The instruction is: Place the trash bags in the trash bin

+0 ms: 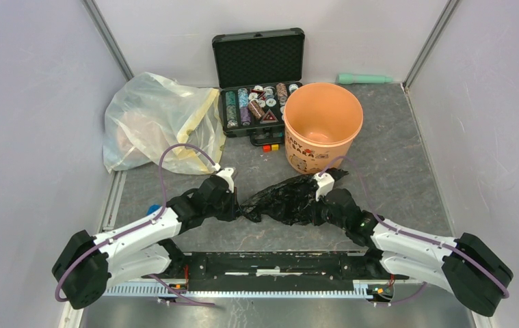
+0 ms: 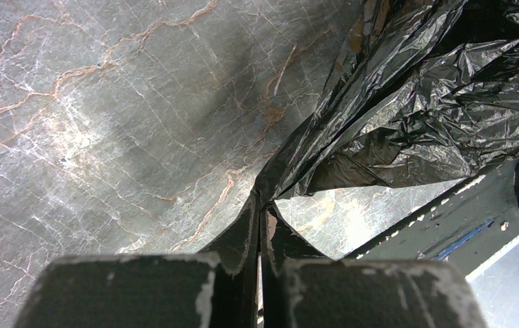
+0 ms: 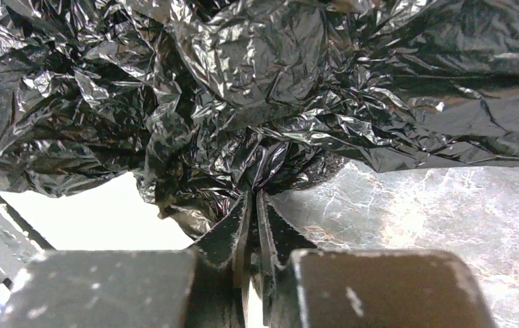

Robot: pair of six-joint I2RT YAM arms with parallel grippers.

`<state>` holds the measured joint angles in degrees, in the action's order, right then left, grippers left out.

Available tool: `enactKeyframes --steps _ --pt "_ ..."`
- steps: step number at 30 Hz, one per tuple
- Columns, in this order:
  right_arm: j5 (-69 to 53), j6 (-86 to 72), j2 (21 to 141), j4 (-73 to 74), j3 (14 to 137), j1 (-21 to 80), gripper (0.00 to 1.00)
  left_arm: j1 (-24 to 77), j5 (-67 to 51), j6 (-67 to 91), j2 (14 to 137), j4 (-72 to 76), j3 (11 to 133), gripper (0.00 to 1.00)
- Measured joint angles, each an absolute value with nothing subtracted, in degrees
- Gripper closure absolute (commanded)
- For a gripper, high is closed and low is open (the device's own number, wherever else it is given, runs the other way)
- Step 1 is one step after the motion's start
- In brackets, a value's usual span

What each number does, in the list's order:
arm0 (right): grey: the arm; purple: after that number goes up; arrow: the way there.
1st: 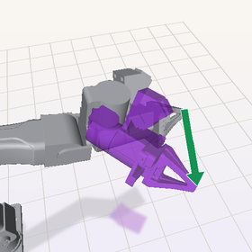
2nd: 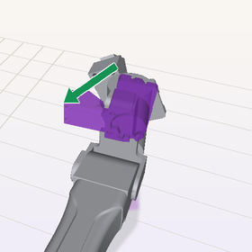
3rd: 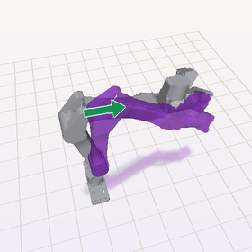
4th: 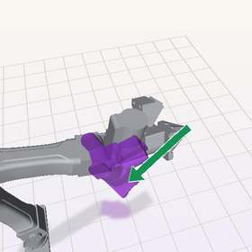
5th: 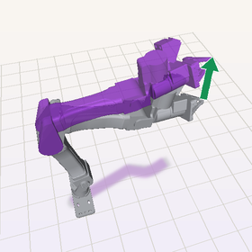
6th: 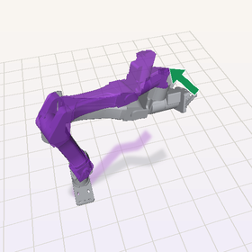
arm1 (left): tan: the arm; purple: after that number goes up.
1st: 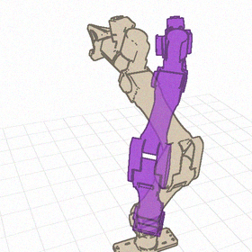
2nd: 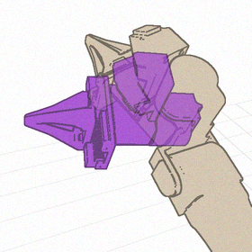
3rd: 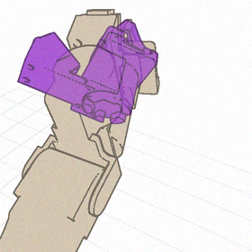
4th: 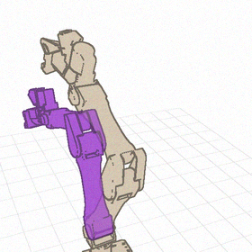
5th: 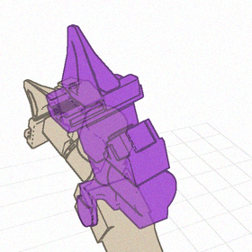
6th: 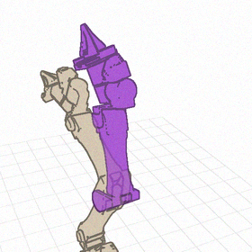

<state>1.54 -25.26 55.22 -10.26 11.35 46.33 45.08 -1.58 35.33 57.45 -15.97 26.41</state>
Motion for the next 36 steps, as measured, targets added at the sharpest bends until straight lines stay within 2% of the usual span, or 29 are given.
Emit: enactKeyframes --steps 1,8,15,24,35,36 --pt "1.54 -25.30 55.22 -10.24 11.35 46.33 1.00 45.08 -1.58 35.31 57.45 -15.97 26.41 0.98" --pt "4.69 -24.93 49.34 -5.56 11.40 46.33 1.00 45.08 1.43 35.33 57.43 -18.48 27.53 0.98" --pt "14.94 -25.06 33.39 5.69 11.44 46.26 1.00 42.65 5.89 35.35 55.24 -21.93 28.91 0.98" --pt "31.90 -30.85 11.49 20.14 12.14 46.00 1.00 32.45 5.93 37.69 49.95 -23.49 27.77 0.98" --pt "41.32 -34.30 1.54 27.16 16.82 46.00 1.00 28.97 5.10 39.09 47.92 -23.68 26.17 0.98" --pt "41.50 -34.02 0.91 27.03 17.21 45.98 0.97 28.95 4.56 39.09 48.16 -23.64 26.17 0.98"
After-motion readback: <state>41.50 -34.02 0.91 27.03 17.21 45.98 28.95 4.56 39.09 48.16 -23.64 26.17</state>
